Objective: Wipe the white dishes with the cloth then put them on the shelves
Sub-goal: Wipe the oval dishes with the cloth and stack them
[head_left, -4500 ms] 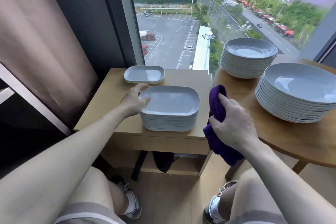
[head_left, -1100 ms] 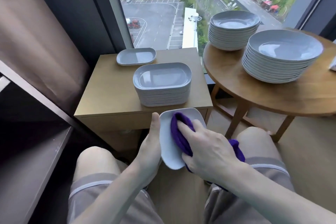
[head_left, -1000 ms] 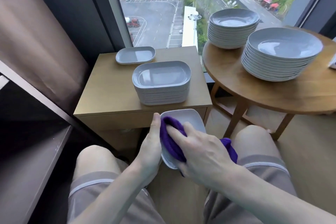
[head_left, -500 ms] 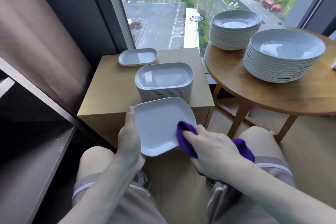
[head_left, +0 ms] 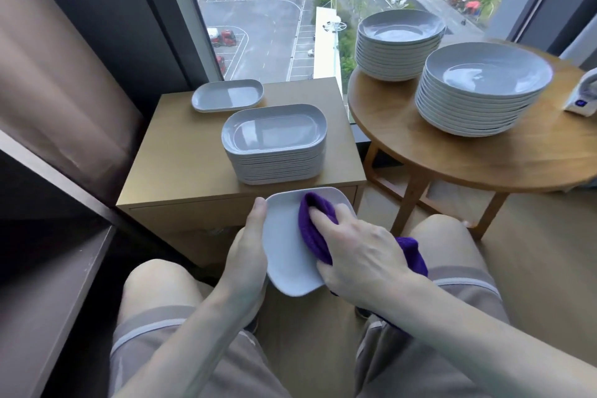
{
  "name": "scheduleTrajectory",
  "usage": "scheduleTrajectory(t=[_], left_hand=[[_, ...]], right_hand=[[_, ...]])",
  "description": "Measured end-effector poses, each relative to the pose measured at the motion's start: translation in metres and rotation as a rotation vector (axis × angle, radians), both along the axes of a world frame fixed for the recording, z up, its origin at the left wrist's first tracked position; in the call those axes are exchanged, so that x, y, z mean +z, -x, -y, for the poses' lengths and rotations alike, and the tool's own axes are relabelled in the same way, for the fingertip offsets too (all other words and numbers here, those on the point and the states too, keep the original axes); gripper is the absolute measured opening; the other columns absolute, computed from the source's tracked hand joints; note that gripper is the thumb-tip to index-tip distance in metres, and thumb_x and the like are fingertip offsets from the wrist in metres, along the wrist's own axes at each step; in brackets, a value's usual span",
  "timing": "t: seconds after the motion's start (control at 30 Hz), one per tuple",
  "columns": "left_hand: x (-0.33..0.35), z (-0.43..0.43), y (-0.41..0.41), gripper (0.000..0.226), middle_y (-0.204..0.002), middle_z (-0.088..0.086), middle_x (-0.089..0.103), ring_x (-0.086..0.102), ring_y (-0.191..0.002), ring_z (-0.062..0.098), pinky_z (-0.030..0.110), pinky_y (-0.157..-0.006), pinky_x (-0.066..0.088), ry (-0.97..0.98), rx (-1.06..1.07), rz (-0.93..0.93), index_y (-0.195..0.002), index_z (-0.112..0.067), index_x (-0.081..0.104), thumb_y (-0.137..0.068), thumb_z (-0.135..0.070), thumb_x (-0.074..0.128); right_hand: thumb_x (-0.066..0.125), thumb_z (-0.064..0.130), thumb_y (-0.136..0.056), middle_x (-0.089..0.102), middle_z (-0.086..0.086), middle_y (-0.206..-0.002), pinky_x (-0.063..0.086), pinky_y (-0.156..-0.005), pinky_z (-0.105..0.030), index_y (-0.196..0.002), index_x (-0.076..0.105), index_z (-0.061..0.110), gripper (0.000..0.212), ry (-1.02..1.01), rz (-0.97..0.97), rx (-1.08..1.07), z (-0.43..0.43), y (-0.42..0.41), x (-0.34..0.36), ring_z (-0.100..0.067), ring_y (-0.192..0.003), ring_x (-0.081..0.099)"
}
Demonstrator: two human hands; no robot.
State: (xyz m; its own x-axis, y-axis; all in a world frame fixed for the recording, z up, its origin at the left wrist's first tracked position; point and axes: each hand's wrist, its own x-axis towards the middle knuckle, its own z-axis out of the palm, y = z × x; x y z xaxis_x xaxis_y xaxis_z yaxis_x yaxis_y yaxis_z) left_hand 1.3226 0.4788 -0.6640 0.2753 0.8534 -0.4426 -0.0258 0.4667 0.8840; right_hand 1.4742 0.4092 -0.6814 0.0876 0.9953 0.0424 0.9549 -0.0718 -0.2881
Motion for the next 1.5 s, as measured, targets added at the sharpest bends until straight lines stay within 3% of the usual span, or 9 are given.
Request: scheduleTrajectory(t=[0.1, 0.2, 0.37, 0.57, 0.7, 0.93, 1.07, 1.23, 1.5], left_hand=[[-0.005, 0.003, -0.001, 0.06, -0.112, 0.015, 0.078, 0.074, -0.11, 0.028, 0.039, -0.089, 0.058, 0.058, -0.012, 0.09, -0.109, -0.012, 0.081, -0.099, -0.06, 0.047], [-0.011, 0.004, 0.001, 0.065, -0.085, 0.014, 0.078, 0.077, -0.081, 0.025, 0.03, -0.067, 0.06, 0.15, 0.039, 0.157, -0.077, -0.012, 0.082, -0.104, -0.059, 0.046], [-0.003, -0.011, 0.005, 0.056, -0.116, 0.016, 0.077, 0.076, -0.1, 0.029, 0.036, -0.078, 0.06, 0.086, 0.19, 0.135, -0.116, -0.01, 0.074, -0.108, -0.055, 0.04], [0.0, -0.025, 0.013, 0.047, -0.093, 0.004, 0.082, 0.079, -0.081, 0.021, 0.03, -0.059, 0.061, -0.026, 0.285, 0.135, -0.099, -0.015, 0.075, -0.108, -0.05, 0.046], [0.0, -0.024, 0.014, 0.048, -0.096, 0.003, 0.082, 0.08, -0.082, 0.019, 0.027, -0.056, 0.06, -0.043, 0.224, 0.136, -0.098, -0.017, 0.078, -0.108, -0.051, 0.046], [-0.003, -0.01, 0.007, 0.051, -0.106, 0.007, 0.081, 0.079, -0.095, 0.024, 0.032, -0.067, 0.062, -0.053, 0.124, 0.111, -0.089, -0.03, 0.086, -0.106, -0.056, 0.045], [-0.007, 0.0, 0.001, 0.051, -0.099, 0.007, 0.081, 0.079, -0.085, 0.023, 0.033, -0.063, 0.063, -0.028, 0.1, 0.087, -0.084, -0.031, 0.085, -0.105, -0.056, 0.046], [-0.008, -0.008, 0.004, 0.052, -0.099, 0.01, 0.081, 0.079, -0.084, 0.023, 0.036, -0.072, 0.061, 0.0, 0.196, 0.072, -0.093, -0.012, 0.08, -0.106, -0.051, 0.048], [-0.001, -0.028, 0.023, 0.044, -0.096, 0.005, 0.082, 0.079, -0.082, 0.022, 0.031, -0.06, 0.061, -0.07, 0.266, 0.117, -0.102, -0.017, 0.075, -0.106, -0.053, 0.049]], right_hand=[[0.061, 0.042, -0.085, 0.053, -0.003, -0.118, 0.055, -0.06, -0.038, -0.151, 0.029, 0.03, 0.075, -0.04, 0.004, 0.086, 0.007, 0.018, 0.008, -0.028, -0.078, 0.064], [0.063, 0.042, -0.082, 0.054, -0.002, -0.1, 0.048, -0.047, -0.036, -0.142, 0.043, 0.028, 0.064, -0.049, 0.037, 0.182, 0.017, 0.035, 0.012, -0.026, -0.065, 0.06], [0.057, 0.042, -0.087, 0.05, -0.004, -0.102, 0.037, -0.051, -0.035, -0.139, 0.039, 0.028, 0.057, 0.066, 0.114, 0.278, 0.023, 0.039, 0.008, -0.031, -0.07, 0.057], [0.058, 0.042, -0.09, 0.053, -0.003, -0.118, 0.055, -0.071, -0.039, -0.144, 0.026, 0.031, 0.064, 0.071, 0.023, 0.148, 0.011, 0.009, 0.008, -0.032, -0.089, 0.065], [0.057, 0.044, -0.092, 0.052, -0.003, -0.127, 0.058, -0.08, -0.038, -0.149, 0.022, 0.031, 0.068, 0.062, 0.013, 0.03, 0.0, -0.014, 0.008, -0.03, -0.097, 0.066], [0.055, 0.044, -0.092, 0.051, -0.004, -0.122, 0.054, -0.072, -0.036, -0.151, 0.022, 0.028, 0.07, 0.051, 0.033, -0.002, 0.0, -0.007, -0.001, -0.03, -0.089, 0.065], [0.054, 0.044, -0.091, 0.049, -0.004, -0.113, 0.05, -0.065, -0.036, -0.152, 0.021, 0.027, 0.071, 0.035, 0.06, 0.038, 0.005, 0.006, 0.001, -0.031, -0.079, 0.061], [0.059, 0.042, -0.089, 0.052, -0.005, -0.111, 0.05, -0.058, -0.038, -0.147, 0.026, 0.028, 0.069, 0.033, 0.1, 0.229, 0.014, 0.023, 0.007, -0.033, -0.075, 0.061], [0.056, 0.041, -0.089, 0.052, -0.003, -0.112, 0.053, -0.067, -0.04, -0.14, 0.03, 0.031, 0.058, 0.072, 0.073, 0.258, 0.007, 0.006, 0.007, -0.033, -0.083, 0.062]])
